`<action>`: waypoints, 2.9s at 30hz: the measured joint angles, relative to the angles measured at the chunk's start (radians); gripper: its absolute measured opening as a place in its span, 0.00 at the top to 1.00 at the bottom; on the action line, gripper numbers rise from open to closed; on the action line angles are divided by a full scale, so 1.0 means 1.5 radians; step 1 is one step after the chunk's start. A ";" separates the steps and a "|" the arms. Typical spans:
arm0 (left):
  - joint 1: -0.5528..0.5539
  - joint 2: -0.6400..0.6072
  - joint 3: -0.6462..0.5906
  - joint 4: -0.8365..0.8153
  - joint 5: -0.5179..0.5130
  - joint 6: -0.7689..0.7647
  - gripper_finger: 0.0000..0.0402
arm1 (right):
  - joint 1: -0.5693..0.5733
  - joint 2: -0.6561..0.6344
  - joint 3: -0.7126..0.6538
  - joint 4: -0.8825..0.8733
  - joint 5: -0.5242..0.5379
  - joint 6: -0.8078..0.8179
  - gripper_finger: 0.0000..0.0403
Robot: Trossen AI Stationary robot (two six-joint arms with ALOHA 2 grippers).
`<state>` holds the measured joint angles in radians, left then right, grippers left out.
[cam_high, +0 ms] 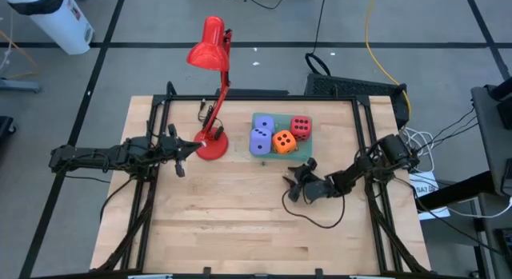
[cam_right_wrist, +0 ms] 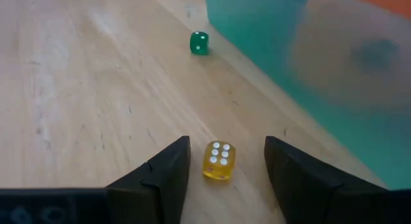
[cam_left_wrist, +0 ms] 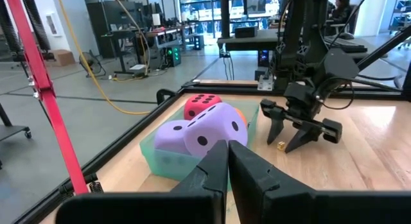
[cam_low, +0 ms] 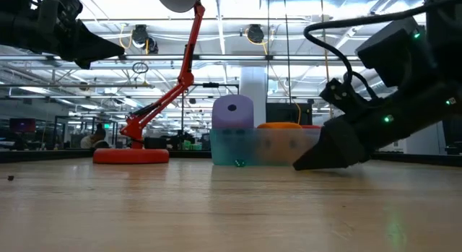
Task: Pick & Place Dice
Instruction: Put the yellow die into the green bin
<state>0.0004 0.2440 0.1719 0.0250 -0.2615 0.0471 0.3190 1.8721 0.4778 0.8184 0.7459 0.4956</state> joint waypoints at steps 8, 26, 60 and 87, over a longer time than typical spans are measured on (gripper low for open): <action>0.000 0.000 0.000 0.000 0.000 0.001 0.94 | -0.024 -0.003 0.000 -0.015 -0.037 0.049 0.63; 0.000 0.000 0.000 0.000 0.000 0.004 0.94 | -0.014 -0.055 0.000 0.037 -0.166 -0.012 0.89; 0.000 0.000 0.000 0.000 0.000 0.005 0.94 | -0.095 -0.903 -0.200 -0.157 -0.271 -0.393 0.87; 0.000 0.000 0.000 0.007 -0.001 0.003 0.94 | -0.093 -0.761 -0.141 -0.180 -0.222 -0.342 0.87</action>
<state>0.0002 0.2436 0.1722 0.0349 -0.2630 0.0521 0.1798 0.7305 0.2659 0.5488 0.4127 -0.0181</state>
